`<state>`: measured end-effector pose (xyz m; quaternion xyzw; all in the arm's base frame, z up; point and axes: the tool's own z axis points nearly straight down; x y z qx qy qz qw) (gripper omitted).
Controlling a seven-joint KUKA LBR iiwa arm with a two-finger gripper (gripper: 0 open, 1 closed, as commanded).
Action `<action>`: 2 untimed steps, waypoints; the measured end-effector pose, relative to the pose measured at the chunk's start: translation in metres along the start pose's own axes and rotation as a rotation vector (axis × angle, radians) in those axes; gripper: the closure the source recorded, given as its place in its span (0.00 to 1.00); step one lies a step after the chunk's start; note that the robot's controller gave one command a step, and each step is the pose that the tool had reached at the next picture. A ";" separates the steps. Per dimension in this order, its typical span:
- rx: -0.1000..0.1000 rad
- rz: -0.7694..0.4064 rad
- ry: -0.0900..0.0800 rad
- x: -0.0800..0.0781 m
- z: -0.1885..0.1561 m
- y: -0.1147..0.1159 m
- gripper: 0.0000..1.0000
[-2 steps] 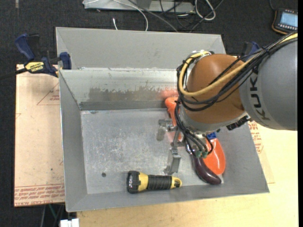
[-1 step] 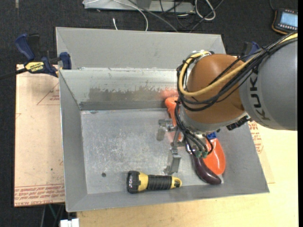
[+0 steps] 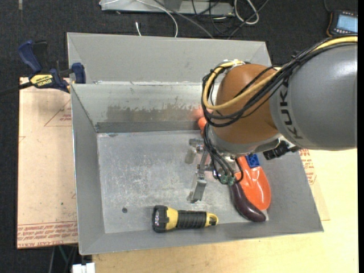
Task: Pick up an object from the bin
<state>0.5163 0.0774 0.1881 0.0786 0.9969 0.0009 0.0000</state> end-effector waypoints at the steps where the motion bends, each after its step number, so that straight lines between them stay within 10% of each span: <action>1: 0.001 0.014 0.002 -0.006 -0.002 0.005 0.00; 2: 0.000 -0.221 -0.004 -0.016 -0.070 -0.015 0.00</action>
Offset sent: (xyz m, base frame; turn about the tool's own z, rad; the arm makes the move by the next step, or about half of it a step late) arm 0.0122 -0.0170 0.0672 -0.2227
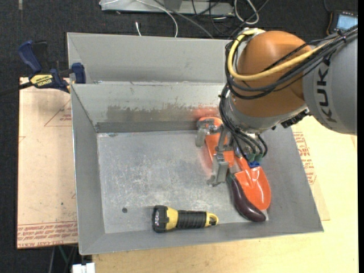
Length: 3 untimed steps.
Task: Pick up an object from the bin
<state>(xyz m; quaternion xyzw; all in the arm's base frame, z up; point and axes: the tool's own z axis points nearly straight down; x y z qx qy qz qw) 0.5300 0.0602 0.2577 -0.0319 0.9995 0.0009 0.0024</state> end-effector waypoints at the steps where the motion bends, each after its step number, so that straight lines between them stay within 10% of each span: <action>1: 0.000 0.223 0.008 -0.007 0.048 0.017 1.00; 3: -0.002 0.116 0.007 -0.001 0.077 -0.008 1.00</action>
Offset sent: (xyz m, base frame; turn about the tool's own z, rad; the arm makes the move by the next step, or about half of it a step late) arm 0.0000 0.0000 0.0000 0.0000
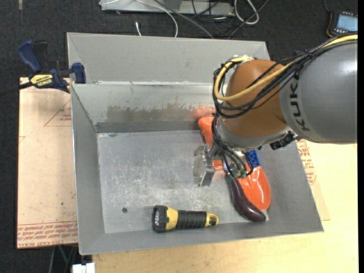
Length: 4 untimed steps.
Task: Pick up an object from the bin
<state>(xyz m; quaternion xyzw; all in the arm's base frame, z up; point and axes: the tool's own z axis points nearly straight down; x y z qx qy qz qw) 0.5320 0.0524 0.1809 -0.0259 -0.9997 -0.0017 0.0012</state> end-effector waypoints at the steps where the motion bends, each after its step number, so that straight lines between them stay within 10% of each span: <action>1: 0.001 -0.036 0.003 -0.018 0.007 -0.003 1.00; 2: -0.001 0.163 0.002 -0.023 0.108 0.040 1.00; 3: 0.000 -0.150 -0.026 -0.114 0.037 -0.023 1.00; 4: -0.004 0.081 0.023 -0.029 0.063 0.044 1.00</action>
Offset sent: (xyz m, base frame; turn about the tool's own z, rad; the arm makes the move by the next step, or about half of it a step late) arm 0.0228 0.0411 -0.1109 0.1647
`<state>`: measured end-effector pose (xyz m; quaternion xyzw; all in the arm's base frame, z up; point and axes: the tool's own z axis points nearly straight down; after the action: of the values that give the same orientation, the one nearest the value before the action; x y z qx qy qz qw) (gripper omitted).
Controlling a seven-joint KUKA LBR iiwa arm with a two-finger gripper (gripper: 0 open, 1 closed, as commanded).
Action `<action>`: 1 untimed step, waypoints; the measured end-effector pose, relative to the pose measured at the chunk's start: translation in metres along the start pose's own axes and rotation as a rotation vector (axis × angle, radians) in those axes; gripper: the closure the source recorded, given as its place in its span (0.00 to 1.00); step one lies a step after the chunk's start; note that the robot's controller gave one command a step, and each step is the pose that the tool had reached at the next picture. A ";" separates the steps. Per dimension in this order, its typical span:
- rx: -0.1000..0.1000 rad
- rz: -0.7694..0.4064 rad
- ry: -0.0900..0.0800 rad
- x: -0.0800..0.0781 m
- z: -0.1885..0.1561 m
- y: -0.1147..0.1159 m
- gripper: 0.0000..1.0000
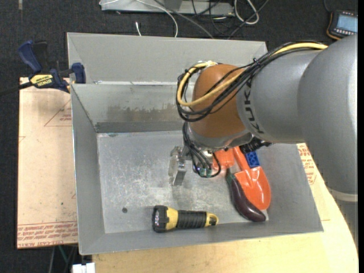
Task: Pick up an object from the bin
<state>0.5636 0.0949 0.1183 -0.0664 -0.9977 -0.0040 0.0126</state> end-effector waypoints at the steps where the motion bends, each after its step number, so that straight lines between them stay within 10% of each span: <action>1: 0.004 0.057 -0.060 -0.089 -0.013 -0.087 1.00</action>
Offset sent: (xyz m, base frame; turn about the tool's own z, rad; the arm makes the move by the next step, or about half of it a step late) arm 0.0329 -0.0071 0.0098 -0.0291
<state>0.6404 -0.0035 0.1288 -0.0949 -0.9953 0.0003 -0.0170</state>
